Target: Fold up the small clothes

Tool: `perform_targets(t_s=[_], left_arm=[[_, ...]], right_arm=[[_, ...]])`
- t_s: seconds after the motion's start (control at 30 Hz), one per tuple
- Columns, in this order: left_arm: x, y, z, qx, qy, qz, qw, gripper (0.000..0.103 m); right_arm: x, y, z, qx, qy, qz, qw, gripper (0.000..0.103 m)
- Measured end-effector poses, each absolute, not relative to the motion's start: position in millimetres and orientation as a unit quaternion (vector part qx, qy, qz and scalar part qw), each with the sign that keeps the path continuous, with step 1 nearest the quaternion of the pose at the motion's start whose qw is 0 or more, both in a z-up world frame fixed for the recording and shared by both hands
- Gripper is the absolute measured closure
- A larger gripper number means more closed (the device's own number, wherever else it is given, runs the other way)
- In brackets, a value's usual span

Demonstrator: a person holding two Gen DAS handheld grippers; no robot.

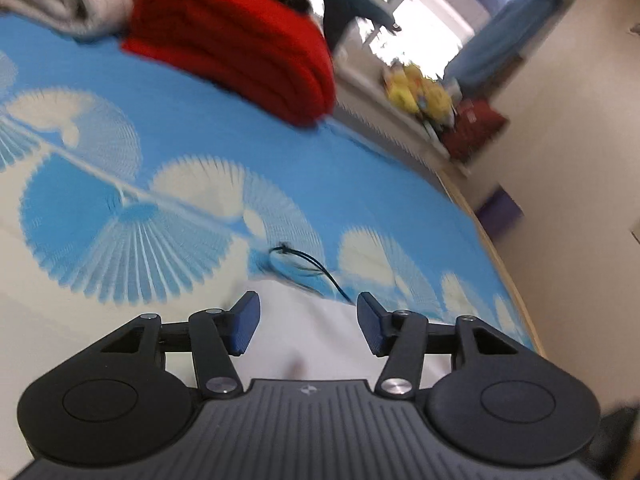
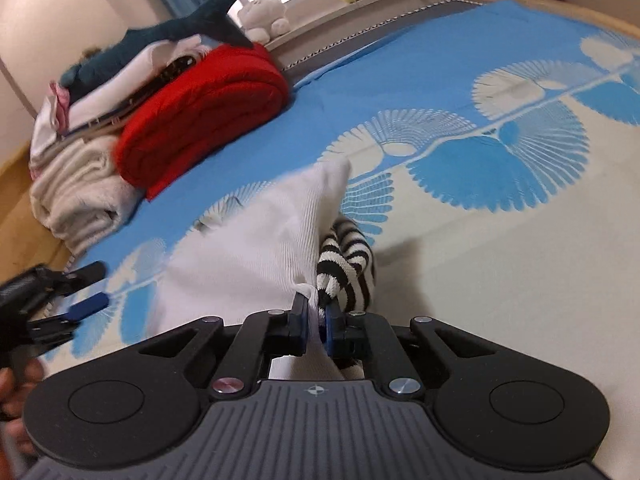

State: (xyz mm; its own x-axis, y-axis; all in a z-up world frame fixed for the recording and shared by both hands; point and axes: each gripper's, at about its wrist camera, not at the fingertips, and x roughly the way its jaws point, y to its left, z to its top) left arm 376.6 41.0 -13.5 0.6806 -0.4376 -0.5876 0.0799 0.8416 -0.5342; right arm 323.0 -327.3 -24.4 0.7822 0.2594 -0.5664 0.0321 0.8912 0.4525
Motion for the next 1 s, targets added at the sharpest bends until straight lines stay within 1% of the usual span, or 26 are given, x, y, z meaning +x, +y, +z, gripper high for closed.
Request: perform_targets(t_s=[0.13,0.2,0.23,0.27,0.3,0.37,0.4,0.47,0.53,0.57,0.6,0.63,0.67,0.7,0.77,0.83,0.9,0.93,1.0], left_arm=[[359,18,-24,-0.164,0.423,-0.203,0.868,0.049],[352,0,-48,-0.102,0.473,-0.205,0.851,0.048],[349,-11,-66,-0.055,0.498,-0.192,0.844,0.047],[346,-18,-74,-0.021,0.501,-0.182,0.846,0.044],[342,-23,-74,0.001,0.493,-0.175,0.852,0.042],[337,-20,-65,-0.014,0.486,-0.174,0.856,0.042],[334,-16,-58,-0.025,0.482,-0.177,0.858,0.042],[324,-10,-44,-0.031,0.468,-0.190,0.862,0.042],[321,-13,-36,-0.015,0.474,-0.201,0.857,0.042],[320,-15,-41,-0.001,0.489,-0.202,0.848,0.042],[320,-18,-51,0.018,0.508,-0.198,0.838,0.038],[319,-22,-62,0.037,0.519,-0.187,0.833,0.033],[318,-22,-69,0.042,0.521,-0.174,0.834,0.024],[319,-19,-70,0.027,0.521,-0.164,0.837,0.022],[317,-13,-62,-0.002,0.520,-0.147,0.841,0.022],[309,-8,-43,0.003,0.502,-0.128,0.856,0.022],[295,-4,-21,0.018,0.474,-0.112,0.873,0.018],[282,-4,-5,0.022,0.458,-0.102,0.883,0.018],[263,-2,15,0.029,0.431,-0.089,0.898,0.017]], right_arm=[[345,-326,-46,0.215,0.374,0.013,0.902,0.095],[350,-325,-55,0.201,0.393,-0.003,0.897,0.095],[348,-323,-56,0.200,0.397,-0.005,0.896,0.095],[348,-324,-57,0.202,0.404,-0.004,0.892,0.091],[347,-323,-57,0.201,0.411,-0.005,0.889,0.084],[337,-322,-51,0.192,0.408,-0.010,0.893,0.072],[330,-321,-45,0.189,0.400,-0.006,0.897,0.062],[318,-317,-33,0.177,0.388,0.016,0.904,0.050],[307,-310,-27,0.146,0.393,0.048,0.906,0.050],[305,-307,-27,0.132,0.403,0.057,0.904,0.050],[305,-303,-33,0.113,0.423,0.062,0.897,0.050],[307,-298,-47,0.084,0.461,0.059,0.881,0.050],[308,-296,-59,0.065,0.490,0.054,0.867,0.049],[309,-295,-71,0.046,0.513,0.041,0.856,0.049],[305,-296,-71,0.026,0.510,0.017,0.859,0.049],[294,-299,-52,0.027,0.485,0.012,0.874,0.049],[277,-300,-27,0.031,0.452,0.018,0.891,0.048],[267,-299,-16,0.022,0.435,0.016,0.900,0.046],[245,-293,5,0.005,0.406,0.006,0.914,0.032]])
